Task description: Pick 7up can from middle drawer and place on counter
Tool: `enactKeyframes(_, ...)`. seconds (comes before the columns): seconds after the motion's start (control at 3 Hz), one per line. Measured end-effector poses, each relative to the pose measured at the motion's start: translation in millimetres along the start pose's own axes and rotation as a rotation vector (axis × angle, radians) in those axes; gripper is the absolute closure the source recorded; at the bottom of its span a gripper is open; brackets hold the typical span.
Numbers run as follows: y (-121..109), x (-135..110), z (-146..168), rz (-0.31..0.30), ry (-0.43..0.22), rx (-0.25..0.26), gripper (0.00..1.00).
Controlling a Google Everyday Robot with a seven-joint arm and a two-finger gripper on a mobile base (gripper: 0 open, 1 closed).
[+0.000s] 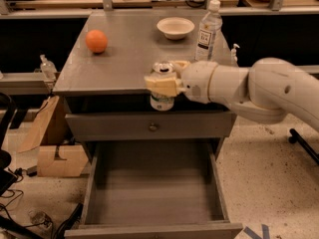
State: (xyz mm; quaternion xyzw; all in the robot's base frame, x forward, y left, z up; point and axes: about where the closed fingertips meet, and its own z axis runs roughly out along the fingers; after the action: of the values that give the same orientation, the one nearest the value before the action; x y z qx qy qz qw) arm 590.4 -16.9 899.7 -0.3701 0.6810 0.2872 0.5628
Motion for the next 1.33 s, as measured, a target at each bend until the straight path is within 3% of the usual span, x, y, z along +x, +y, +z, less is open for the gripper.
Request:
enactKeyframes(0.33,4,-63,44,-0.014,-0.056,0.004,1.0)
enactKeyframes(0.67,-2,-67,53,-0.02,-0.054,0.005,1.0)
enactKeyframes(1.33,-55,-88,122,-0.024,-0.049,0.003,1.0)
